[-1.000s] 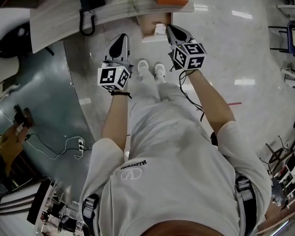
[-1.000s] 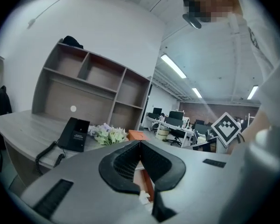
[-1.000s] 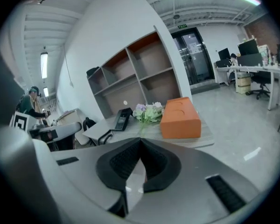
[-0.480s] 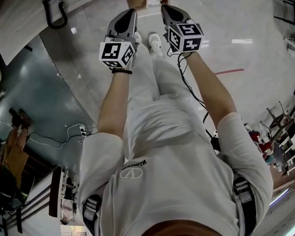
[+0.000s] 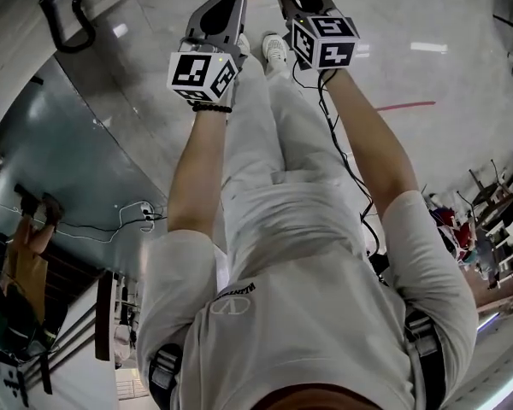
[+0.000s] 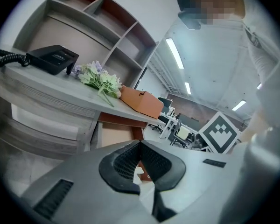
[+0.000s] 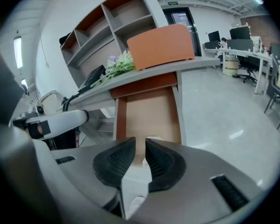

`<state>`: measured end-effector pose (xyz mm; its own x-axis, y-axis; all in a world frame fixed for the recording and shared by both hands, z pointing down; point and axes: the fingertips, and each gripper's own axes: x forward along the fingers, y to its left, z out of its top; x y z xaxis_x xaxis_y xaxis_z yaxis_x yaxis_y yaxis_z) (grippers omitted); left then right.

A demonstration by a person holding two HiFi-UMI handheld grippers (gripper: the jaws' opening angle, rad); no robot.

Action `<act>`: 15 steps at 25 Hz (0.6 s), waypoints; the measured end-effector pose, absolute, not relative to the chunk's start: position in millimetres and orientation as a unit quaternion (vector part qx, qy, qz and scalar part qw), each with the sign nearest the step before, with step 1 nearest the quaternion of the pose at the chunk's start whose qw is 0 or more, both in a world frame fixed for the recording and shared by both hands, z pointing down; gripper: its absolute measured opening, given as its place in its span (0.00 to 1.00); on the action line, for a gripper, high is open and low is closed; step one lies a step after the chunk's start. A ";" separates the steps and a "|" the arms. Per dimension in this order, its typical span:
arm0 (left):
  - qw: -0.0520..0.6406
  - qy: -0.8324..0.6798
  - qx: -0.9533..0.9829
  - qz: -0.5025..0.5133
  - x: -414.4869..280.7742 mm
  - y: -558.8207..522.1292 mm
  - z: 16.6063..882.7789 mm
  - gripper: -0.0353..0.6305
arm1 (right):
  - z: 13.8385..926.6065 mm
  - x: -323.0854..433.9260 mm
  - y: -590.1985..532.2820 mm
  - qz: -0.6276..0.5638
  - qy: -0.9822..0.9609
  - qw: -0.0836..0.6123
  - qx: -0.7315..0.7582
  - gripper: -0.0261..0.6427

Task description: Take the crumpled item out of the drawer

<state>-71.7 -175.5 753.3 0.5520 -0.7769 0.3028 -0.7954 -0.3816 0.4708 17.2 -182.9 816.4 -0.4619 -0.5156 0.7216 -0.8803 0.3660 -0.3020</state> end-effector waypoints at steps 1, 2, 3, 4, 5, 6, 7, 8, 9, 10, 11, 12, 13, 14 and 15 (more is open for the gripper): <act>0.294 -0.471 0.832 0.015 -71.5 -176.6 758.0 0.06 | 823.2 14.6 -184.4 0.343 -0.782 0.270 0.445 0.14; 0.296 -0.470 0.832 0.015 -71.4 -178.0 762.6 0.06 | 830.1 12.9 -186.3 0.341 -0.782 0.275 0.444 0.14; 0.298 -0.470 0.831 0.015 -71.1 -179.3 766.9 0.06 | 836.8 11.9 -188.3 0.340 -0.781 0.280 0.443 0.14; 0.299 -0.470 0.830 0.015 -70.7 -180.3 770.7 0.06 | 842.8 11.5 -190.2 0.340 -0.779 0.284 0.443 0.14; 0.300 -0.469 0.830 0.016 -70.1 -180.7 773.9 0.06 | 847.9 11.4 -191.7 0.339 -0.778 0.288 0.444 0.14; 0.301 -0.468 0.830 0.016 -69.4 -180.5 776.6 0.06 | 852.3 11.3 -192.8 0.339 -0.776 0.292 0.445 0.14; 0.301 -0.467 0.831 0.016 -69.0 -179.8 779.0 0.06 | 856.5 11.1 -193.4 0.338 -0.774 0.295 0.447 0.14; 0.302 -0.466 0.831 0.016 -69.1 -179.0 781.5 0.06 | 860.8 10.7 -193.6 0.338 -0.772 0.297 0.449 0.14; 0.303 -0.466 0.831 0.016 -69.6 -178.3 784.0 0.06 | 865.0 10.3 -193.6 0.339 -0.769 0.300 0.452 0.14; 0.303 -0.466 0.831 0.015 -70.0 -178.1 786.3 0.06 | 868.9 10.1 -194.0 0.341 -0.766 0.301 0.454 0.14; 0.304 -0.467 0.830 0.015 -70.1 -178.5 788.5 0.06 | 871.9 10.2 -194.9 0.341 -0.764 0.303 0.456 0.14; 0.305 -0.467 0.830 0.016 -69.6 -179.0 790.5 0.06 | 874.2 10.9 -196.2 0.341 -0.762 0.306 0.459 0.14; 0.305 -0.467 0.830 0.017 -68.8 -179.4 792.3 0.06 | 875.8 12.2 -197.3 0.340 -0.759 0.308 0.461 0.14; 0.306 -0.466 0.830 0.018 -68.0 -179.6 794.0 0.06 | 877.4 13.6 -198.3 0.339 -0.757 0.311 0.464 0.14; 0.307 -0.466 0.830 0.018 -67.3 -179.8 795.8 0.06 | 879.3 14.8 -199.3 0.339 -0.754 0.314 0.467 0.14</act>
